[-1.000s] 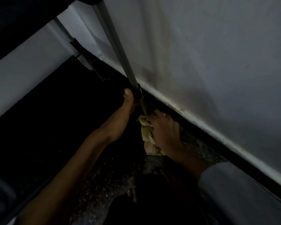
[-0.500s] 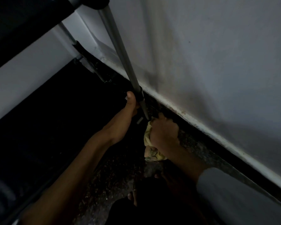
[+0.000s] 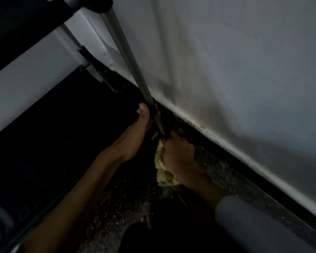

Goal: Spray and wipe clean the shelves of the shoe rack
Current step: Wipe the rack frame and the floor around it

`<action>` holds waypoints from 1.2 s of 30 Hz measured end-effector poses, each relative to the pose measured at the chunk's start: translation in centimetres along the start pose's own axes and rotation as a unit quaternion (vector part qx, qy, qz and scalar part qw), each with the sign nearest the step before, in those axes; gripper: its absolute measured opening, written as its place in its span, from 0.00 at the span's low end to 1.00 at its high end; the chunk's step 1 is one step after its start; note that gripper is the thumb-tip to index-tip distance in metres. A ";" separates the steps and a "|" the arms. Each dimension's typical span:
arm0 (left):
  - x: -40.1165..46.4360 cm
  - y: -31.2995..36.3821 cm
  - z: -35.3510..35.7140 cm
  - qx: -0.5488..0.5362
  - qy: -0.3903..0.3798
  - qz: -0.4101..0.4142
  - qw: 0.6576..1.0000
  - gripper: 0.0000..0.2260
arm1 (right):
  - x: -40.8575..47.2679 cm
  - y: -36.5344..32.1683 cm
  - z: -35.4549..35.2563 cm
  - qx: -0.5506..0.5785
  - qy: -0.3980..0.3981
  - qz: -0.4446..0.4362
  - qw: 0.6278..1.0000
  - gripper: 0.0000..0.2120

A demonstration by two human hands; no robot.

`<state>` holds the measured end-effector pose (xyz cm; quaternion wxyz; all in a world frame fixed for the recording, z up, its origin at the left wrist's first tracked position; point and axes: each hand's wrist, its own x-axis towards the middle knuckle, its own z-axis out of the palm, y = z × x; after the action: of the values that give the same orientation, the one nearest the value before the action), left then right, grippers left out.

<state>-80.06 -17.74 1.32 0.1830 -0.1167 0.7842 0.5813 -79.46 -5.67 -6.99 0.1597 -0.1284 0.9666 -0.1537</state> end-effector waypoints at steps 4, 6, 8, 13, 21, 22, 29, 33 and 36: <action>0.1 0.1 0.1 0.013 0.002 0.002 1.000 0.53 | 0.8 -0.1 -0.3 -0.028 -0.030 -0.077 0.996 0.13; 0.1 0.1 0.1 0.014 0.000 0.001 1.000 0.53 | 0.9 0.4 -0.7 -0.032 -0.047 -0.092 0.994 0.14; 0.1 0.0 0.1 0.012 -0.001 -0.006 1.000 0.49 | 0.3 0.4 -0.6 -0.012 -0.041 -0.056 0.998 0.15; 0.3 -0.4 -0.2 0.034 0.008 -0.029 0.999 0.51 | -2.0 0.4 0.2 0.065 -0.065 0.146 0.985 0.20; 0.4 -0.4 -0.1 0.029 0.009 -0.022 0.999 0.50 | -0.6 0.5 -0.3 0.117 0.053 0.039 0.991 0.25; 0.4 -0.4 -0.1 0.029 0.009 -0.023 0.999 0.51 | -0.3 0.9 -0.4 0.089 0.029 0.040 0.995 0.24; 1.3 -0.6 0.3 -0.005 0.029 -0.029 0.999 0.46 | 0.6 0.6 -2.6 0.000 -0.041 0.066 0.997 0.22; 0.4 -1.0 0.0 0.022 -0.003 -0.025 0.999 0.48 | -0.5 0.1 -1.0 0.050 -0.007 0.040 0.998 0.20; 1.3 -0.9 0.2 -0.012 0.029 -0.043 0.999 0.35 | 0.9 0.5 -1.6 -0.042 -0.064 0.037 0.996 0.16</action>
<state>-80.84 -17.73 -0.09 0.1836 -0.1695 0.7762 0.5789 -80.95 -5.07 -5.93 0.2214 -0.1087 0.9641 -0.0987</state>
